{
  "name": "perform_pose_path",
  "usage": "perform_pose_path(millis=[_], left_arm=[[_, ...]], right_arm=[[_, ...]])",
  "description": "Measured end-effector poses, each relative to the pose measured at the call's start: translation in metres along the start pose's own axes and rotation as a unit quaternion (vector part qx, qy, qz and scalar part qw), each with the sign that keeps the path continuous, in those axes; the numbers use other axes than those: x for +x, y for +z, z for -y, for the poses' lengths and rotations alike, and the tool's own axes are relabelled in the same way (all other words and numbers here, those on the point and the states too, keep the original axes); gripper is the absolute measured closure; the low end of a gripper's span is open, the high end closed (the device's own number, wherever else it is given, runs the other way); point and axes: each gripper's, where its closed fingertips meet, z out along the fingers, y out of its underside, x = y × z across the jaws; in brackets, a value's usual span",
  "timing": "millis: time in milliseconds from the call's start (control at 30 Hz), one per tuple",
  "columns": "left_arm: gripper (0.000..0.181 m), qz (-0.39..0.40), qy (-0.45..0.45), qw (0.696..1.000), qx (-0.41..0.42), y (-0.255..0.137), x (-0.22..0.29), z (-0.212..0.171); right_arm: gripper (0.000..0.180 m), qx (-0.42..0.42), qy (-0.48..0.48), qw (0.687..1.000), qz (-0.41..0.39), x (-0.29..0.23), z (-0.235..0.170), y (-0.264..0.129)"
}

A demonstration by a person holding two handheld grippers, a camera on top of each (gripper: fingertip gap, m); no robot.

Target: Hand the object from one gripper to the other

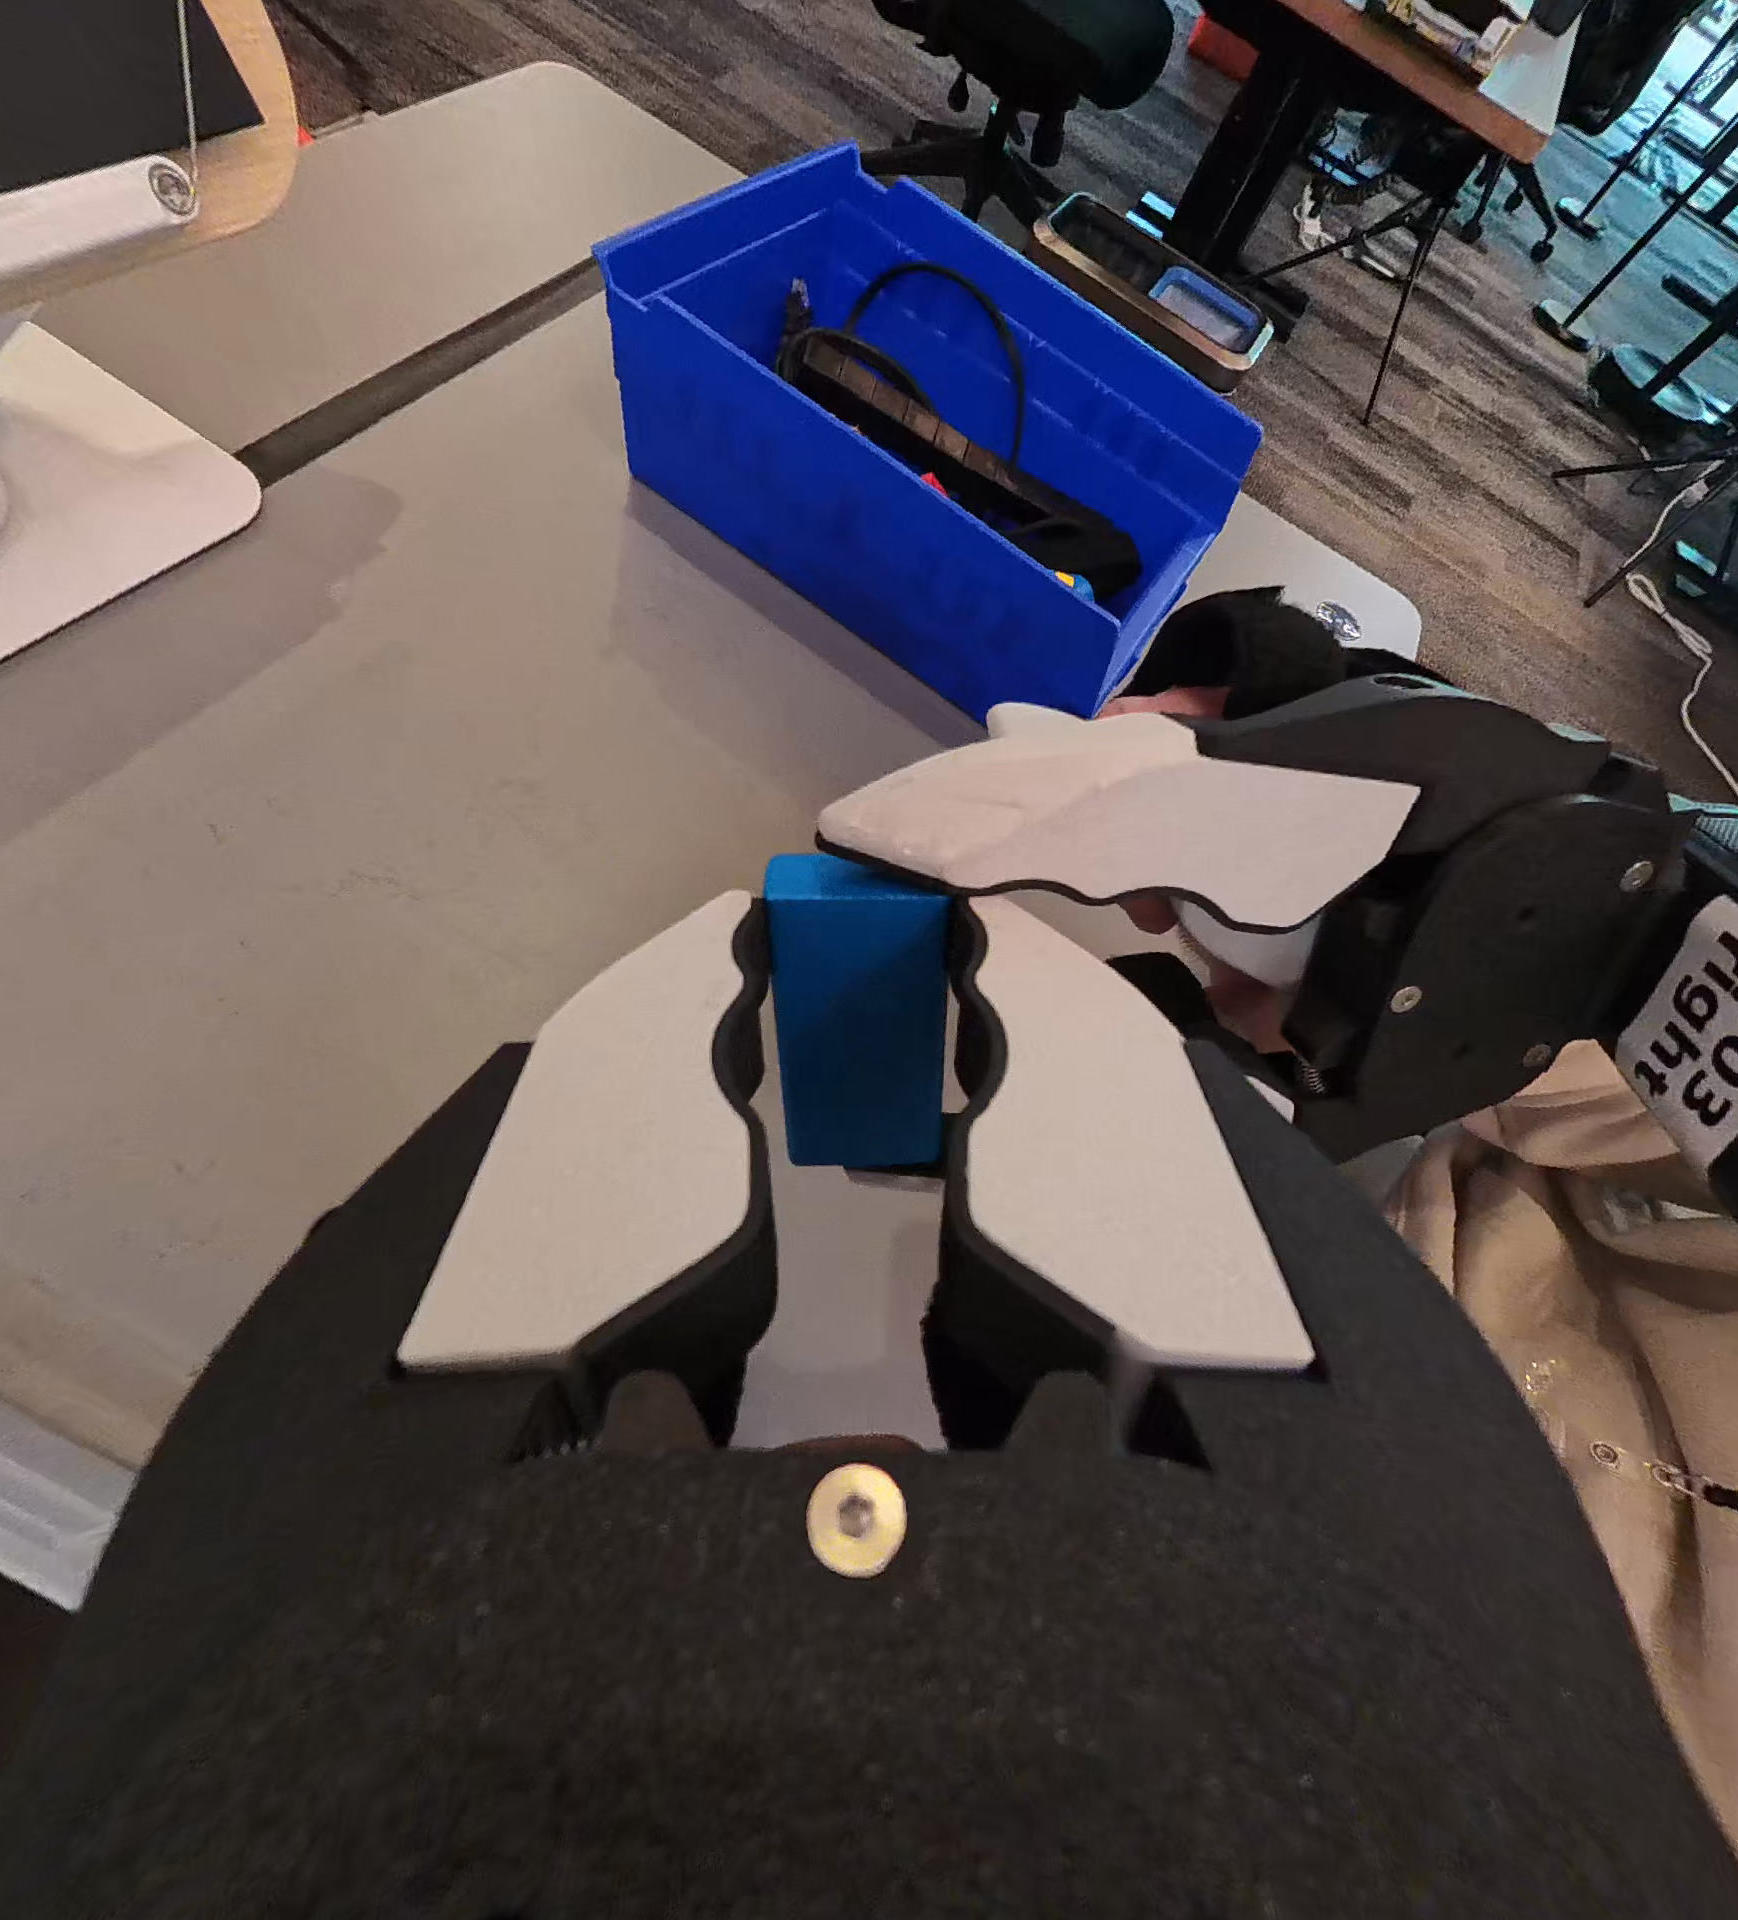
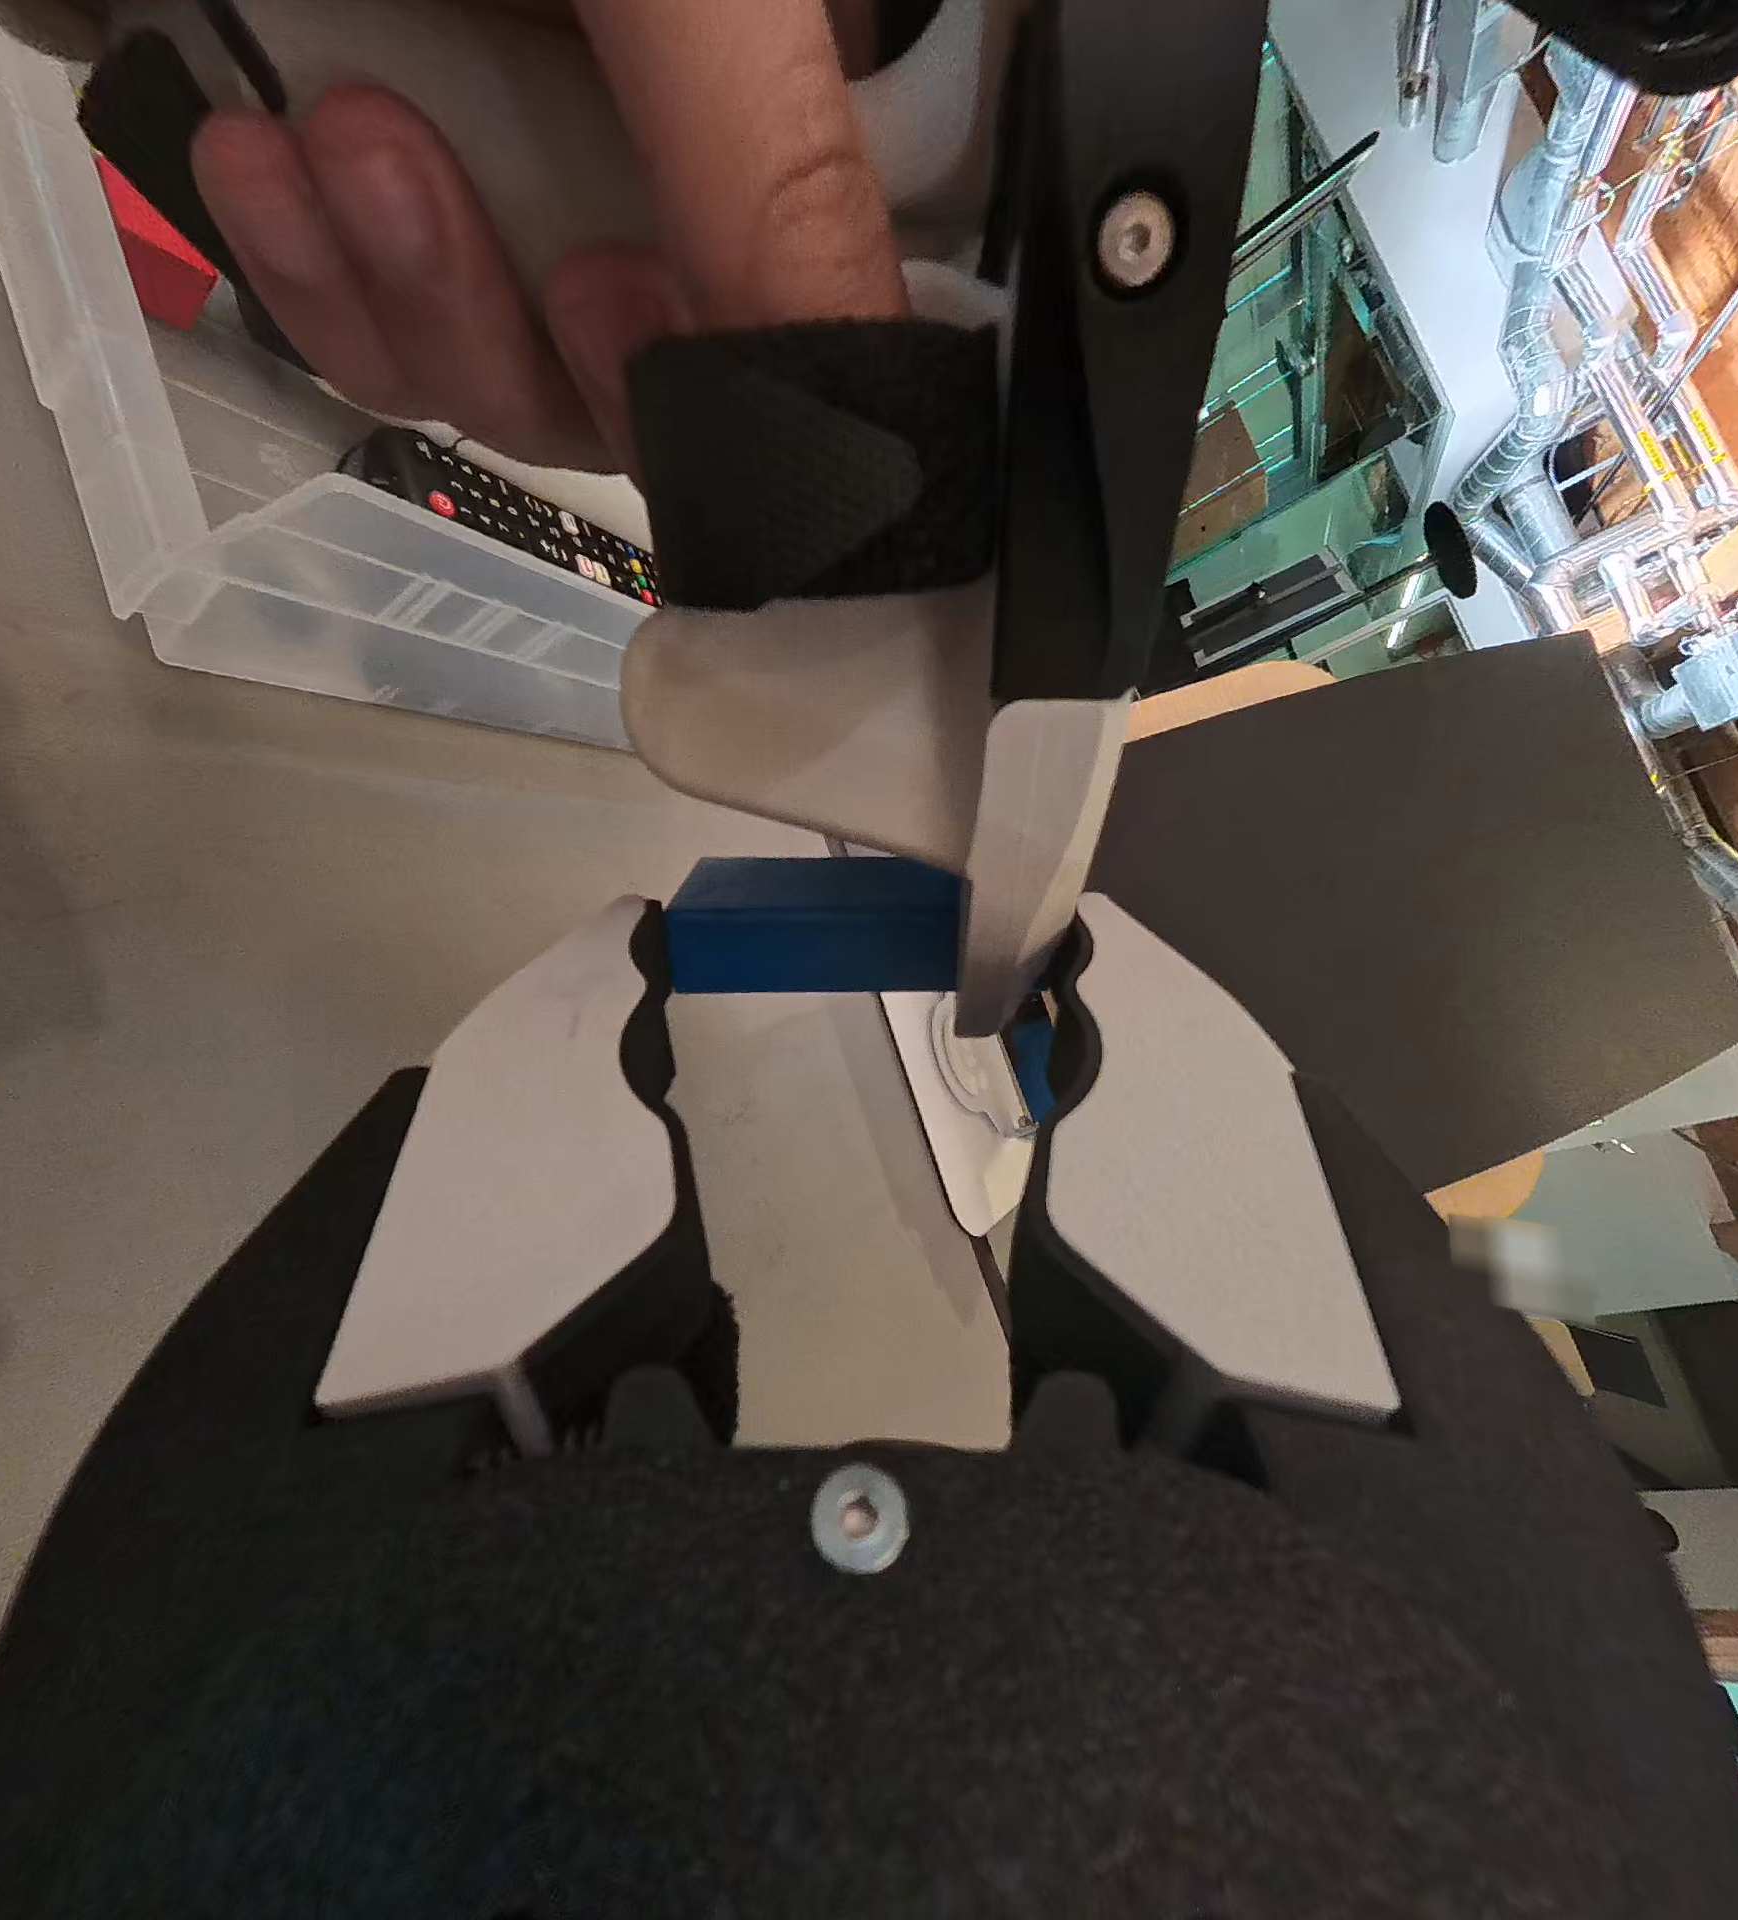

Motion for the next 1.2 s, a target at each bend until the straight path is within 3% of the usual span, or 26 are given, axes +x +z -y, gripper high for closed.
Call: perform_pose_path(millis=[267,400,467,567,633,667,767,900,1067,1200], left_arm=[[0.148,-0.066,-0.017,0.997,0.042,-0.021,0.006,0.013],[0.148,-0.095,-0.009,0.992,0.086,-0.048,0.002,0.022],[0.148,-0.123,-0.014,0.985,0.123,-0.063,0.002,0.03],[0.149,-0.171,-0.035,0.968,0.182,-0.081,0.004,0.042],[0.149,-0.164,-0.083,0.96,0.209,-0.081,-0.007,0.049],[0.149,-0.141,-0.118,0.958,0.221,-0.077,-0.018,0.051],[0.148,-0.072,-0.195,0.949,0.238,-0.061,-0.038,0.051],[0.148,0.03,-0.128,0.97,0.202,-0.036,-0.036,0.044],[0.148,0.05,-0.081,0.98,0.177,-0.015,-0.015,0.044],[0.148,0.046,-0.079,0.981,0.174,-0.01,-0.006,0.045]], right_arm=[[0.11,0.065,0.095,0.993,-0.009,0.014,0.015,-0.01],[0.125,0.097,0.176,0.977,0.068,0.006,0.02,-0.014],[0.126,0.137,0.244,0.953,0.114,0.007,0.026,-0.02],[0.121,0.202,0.388,0.88,0.183,0.019,0.035,-0.03],[0.115,0.244,0.459,0.831,0.2,0.033,0.04,-0.035],[0.113,0.257,0.474,0.821,0.188,0.039,0.041,-0.035],[0.114,0.218,0.485,0.838,0.121,0.043,0.03,-0.024],[0.133,0.124,0.498,0.855,0.071,0.037,0.018,-0.009],[0.148,0.044,0.471,0.88,0.034,0.033,0.001,-0.003],[0.159,0.04,0.482,0.874,0.044,0.032,-0.002,-0.003]])
